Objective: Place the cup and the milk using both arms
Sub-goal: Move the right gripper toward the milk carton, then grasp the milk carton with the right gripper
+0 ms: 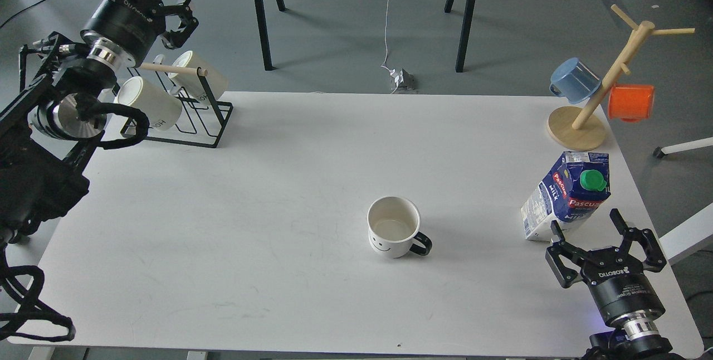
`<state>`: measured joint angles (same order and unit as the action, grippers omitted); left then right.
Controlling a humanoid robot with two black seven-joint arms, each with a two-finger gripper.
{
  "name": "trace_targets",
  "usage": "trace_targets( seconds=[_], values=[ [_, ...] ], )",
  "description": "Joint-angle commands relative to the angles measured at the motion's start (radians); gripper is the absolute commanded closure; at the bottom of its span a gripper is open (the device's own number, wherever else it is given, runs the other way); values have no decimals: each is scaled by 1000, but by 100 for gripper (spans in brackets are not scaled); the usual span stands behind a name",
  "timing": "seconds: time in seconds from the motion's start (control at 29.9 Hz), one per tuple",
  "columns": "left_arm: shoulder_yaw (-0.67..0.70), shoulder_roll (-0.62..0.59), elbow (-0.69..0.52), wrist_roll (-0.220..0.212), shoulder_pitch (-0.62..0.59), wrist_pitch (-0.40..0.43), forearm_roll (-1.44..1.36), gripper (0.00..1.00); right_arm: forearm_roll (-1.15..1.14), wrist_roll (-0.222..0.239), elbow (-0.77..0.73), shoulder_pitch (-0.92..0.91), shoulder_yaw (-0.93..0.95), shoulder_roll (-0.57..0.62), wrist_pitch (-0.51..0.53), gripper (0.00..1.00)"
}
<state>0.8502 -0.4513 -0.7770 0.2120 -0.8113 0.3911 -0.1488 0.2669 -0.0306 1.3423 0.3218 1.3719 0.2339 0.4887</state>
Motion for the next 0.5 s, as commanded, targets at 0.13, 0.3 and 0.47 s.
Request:
trace_targets(
  seconds=[0.13,0.3,0.47],
  values=[
    [-2,-12,8,3,1,2,-3,1,0,-2,-28,-43,-2,-2,0,0],
    [-3,-24,10,4,0,0,-3,1,0,-15,-57,-64,1,-4,0,1],
    [-2,-21,64,27,0,-20,-20,1,0,-32,-68,-81,10,-4,0,5]
  ],
)
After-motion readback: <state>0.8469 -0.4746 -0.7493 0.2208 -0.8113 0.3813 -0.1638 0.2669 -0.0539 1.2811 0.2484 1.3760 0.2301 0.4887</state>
